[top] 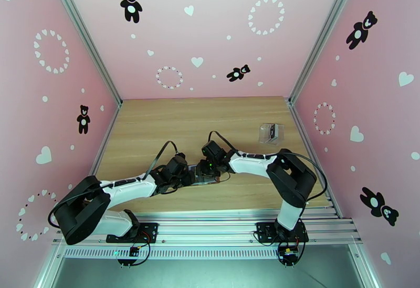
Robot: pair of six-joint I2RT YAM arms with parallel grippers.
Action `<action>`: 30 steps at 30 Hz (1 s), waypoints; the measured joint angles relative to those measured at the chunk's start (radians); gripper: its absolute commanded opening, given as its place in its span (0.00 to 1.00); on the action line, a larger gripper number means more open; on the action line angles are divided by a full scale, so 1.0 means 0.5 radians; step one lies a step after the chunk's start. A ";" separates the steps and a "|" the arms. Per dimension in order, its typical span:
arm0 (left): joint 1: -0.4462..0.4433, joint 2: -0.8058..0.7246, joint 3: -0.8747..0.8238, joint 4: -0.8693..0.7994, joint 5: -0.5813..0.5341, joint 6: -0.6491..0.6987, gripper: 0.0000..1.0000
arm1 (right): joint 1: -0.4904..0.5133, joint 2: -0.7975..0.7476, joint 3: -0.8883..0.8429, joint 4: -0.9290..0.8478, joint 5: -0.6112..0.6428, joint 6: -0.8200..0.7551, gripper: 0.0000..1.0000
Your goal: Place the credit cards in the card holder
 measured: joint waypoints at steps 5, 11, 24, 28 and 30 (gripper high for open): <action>0.000 -0.108 0.000 -0.045 0.000 0.006 0.41 | 0.008 -0.148 0.000 -0.117 0.112 -0.067 0.38; 0.000 -0.291 0.000 -0.119 -0.002 0.008 0.43 | 0.008 -0.222 0.006 -0.214 0.224 -0.142 0.32; 0.000 -0.394 -0.002 -0.181 -0.047 0.008 0.43 | 0.008 -0.069 0.124 -0.256 0.205 -0.196 0.04; 0.000 -0.386 -0.004 -0.181 -0.047 0.008 0.43 | 0.008 0.024 0.169 -0.249 0.149 -0.196 0.03; 0.000 -0.385 -0.005 -0.182 -0.047 0.008 0.43 | 0.008 0.062 0.182 -0.247 0.127 -0.197 0.03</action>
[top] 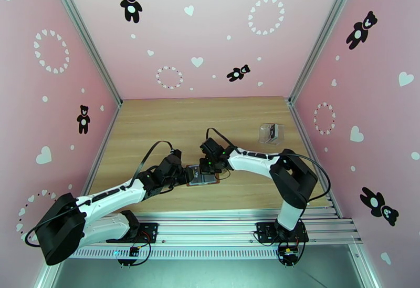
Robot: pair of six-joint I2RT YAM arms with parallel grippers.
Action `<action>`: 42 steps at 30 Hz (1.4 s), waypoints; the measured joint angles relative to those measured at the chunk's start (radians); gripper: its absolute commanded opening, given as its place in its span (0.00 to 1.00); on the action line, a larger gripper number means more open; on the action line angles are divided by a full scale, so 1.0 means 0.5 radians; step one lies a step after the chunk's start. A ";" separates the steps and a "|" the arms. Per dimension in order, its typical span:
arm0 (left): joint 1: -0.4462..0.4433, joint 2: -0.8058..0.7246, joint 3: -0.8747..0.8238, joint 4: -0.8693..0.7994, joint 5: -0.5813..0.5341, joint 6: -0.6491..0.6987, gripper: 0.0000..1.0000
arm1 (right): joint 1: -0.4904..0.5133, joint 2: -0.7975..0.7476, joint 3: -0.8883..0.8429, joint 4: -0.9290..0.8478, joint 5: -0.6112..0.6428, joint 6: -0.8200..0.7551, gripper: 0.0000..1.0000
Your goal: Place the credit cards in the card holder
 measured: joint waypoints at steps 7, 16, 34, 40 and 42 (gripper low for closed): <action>0.000 0.000 -0.011 0.001 0.000 0.000 0.43 | 0.001 0.072 0.008 0.010 -0.048 0.002 0.02; 0.000 0.000 -0.012 0.001 -0.006 0.001 0.43 | 0.000 0.095 0.009 0.013 -0.059 0.000 0.02; 0.000 0.243 0.018 0.069 0.010 0.008 0.43 | 0.001 0.108 0.009 0.019 -0.031 -0.014 0.02; 0.000 0.346 0.074 0.164 0.056 0.021 0.43 | 0.001 0.108 0.009 0.021 -0.031 -0.014 0.02; 0.000 0.377 0.085 0.191 0.069 0.021 0.43 | 0.000 0.108 0.009 0.022 -0.031 -0.014 0.02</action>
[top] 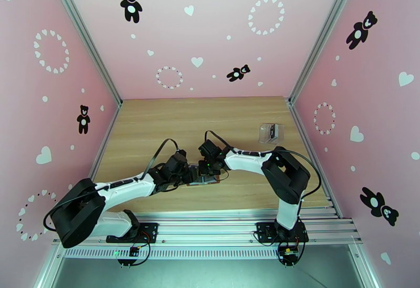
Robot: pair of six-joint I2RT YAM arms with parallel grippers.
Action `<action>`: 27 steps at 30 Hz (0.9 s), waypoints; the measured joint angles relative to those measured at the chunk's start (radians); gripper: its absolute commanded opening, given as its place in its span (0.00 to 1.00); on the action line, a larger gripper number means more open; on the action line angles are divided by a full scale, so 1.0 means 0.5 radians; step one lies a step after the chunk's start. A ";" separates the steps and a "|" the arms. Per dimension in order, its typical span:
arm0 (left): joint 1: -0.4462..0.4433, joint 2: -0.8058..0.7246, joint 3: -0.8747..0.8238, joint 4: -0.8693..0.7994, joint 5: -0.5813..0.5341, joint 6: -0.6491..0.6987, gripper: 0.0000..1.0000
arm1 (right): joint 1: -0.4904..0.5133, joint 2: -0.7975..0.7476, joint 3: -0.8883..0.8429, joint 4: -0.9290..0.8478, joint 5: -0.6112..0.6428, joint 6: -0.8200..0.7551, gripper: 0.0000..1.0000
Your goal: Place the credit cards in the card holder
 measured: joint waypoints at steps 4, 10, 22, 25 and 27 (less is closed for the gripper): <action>0.000 0.060 0.012 0.060 0.043 0.000 0.42 | 0.001 0.000 0.000 0.005 0.000 -0.001 0.02; 0.000 0.108 0.014 0.100 0.055 0.000 0.42 | 0.000 0.000 0.000 0.004 0.016 -0.002 0.02; 0.001 0.143 0.014 0.172 0.128 -0.006 0.42 | -0.002 -0.055 -0.050 -0.003 0.066 0.001 0.13; -0.001 0.148 0.015 0.201 0.159 -0.007 0.42 | -0.004 -0.098 -0.073 -0.031 0.113 0.002 0.18; -0.003 0.151 0.028 0.204 0.173 -0.007 0.42 | -0.008 -0.131 -0.093 -0.039 0.141 0.002 0.21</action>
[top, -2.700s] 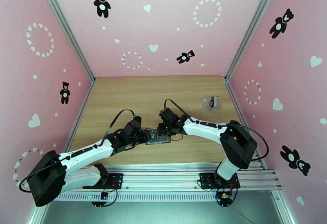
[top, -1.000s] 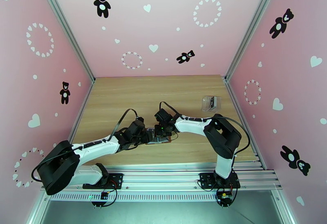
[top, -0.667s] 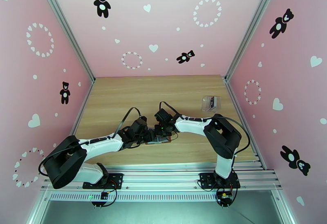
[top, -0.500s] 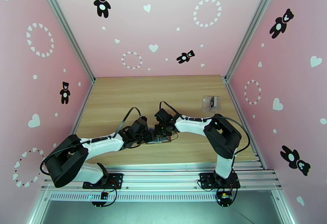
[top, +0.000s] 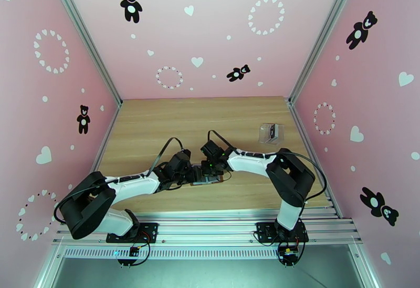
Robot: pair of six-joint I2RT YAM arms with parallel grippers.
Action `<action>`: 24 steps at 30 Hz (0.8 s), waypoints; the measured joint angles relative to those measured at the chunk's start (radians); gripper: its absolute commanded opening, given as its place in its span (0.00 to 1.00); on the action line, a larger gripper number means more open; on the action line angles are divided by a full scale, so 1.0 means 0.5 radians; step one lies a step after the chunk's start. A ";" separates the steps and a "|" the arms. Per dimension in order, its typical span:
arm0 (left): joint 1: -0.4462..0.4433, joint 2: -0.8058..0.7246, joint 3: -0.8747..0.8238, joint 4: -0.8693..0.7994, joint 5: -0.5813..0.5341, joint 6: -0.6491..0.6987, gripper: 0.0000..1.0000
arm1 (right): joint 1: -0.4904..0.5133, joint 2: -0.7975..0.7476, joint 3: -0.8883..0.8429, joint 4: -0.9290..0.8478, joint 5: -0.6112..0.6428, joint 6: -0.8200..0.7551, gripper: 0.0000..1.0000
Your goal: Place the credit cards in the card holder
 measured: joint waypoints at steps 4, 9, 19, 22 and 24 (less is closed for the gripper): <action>-0.007 0.012 0.042 -0.002 0.018 0.000 0.42 | -0.014 -0.064 -0.027 -0.024 0.053 -0.002 0.23; -0.039 0.125 0.149 0.031 0.050 0.000 0.42 | -0.061 -0.157 -0.087 -0.073 0.136 -0.008 0.25; -0.123 0.352 0.446 0.074 0.085 0.003 0.42 | -0.266 -0.563 -0.264 -0.190 0.246 -0.091 0.29; -0.163 0.418 0.560 0.084 0.090 0.008 0.42 | -0.350 -0.668 -0.324 -0.217 0.285 -0.122 0.30; -0.187 0.459 0.620 0.087 0.090 0.008 0.42 | -0.401 -0.707 -0.371 -0.230 0.300 -0.137 0.31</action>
